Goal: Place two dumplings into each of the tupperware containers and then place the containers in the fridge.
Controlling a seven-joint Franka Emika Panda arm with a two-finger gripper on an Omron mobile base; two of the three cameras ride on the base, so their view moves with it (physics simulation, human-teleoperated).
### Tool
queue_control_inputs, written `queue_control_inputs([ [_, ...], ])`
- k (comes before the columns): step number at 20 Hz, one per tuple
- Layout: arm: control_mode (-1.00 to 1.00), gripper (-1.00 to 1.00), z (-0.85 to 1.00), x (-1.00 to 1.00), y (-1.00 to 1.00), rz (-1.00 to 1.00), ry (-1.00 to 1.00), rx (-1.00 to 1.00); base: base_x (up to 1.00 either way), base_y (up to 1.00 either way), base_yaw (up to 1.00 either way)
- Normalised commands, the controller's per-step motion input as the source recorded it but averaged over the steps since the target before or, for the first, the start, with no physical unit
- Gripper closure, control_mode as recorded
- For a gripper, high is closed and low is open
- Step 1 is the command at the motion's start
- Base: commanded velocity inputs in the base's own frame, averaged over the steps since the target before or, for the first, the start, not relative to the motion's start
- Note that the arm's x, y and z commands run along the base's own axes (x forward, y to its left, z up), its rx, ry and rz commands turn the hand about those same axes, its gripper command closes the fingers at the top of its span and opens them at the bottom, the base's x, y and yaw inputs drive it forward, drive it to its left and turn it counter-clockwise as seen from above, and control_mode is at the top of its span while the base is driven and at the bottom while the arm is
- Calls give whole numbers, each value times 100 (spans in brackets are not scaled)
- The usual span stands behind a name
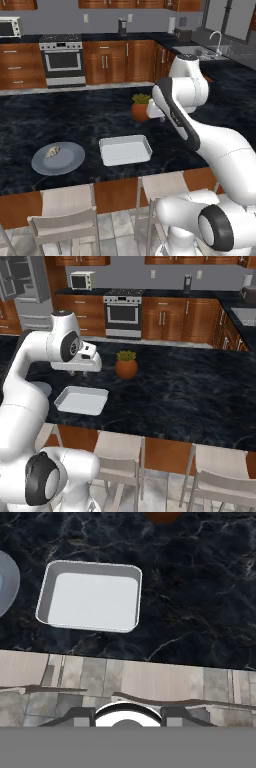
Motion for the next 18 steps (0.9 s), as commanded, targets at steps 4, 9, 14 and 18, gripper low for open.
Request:
queue_control_inputs([
  [4,-100,-100,-15,8,39,0,5,0,0,0,0],
  [9,-100,-100,-55,44,100,0,1,0,0,0,0],
  [14,-100,-100,-40,60,100,0,0,0,0,0,0],
  [18,-100,-100,-24,50,100,2,0,3,0,0,0],
])
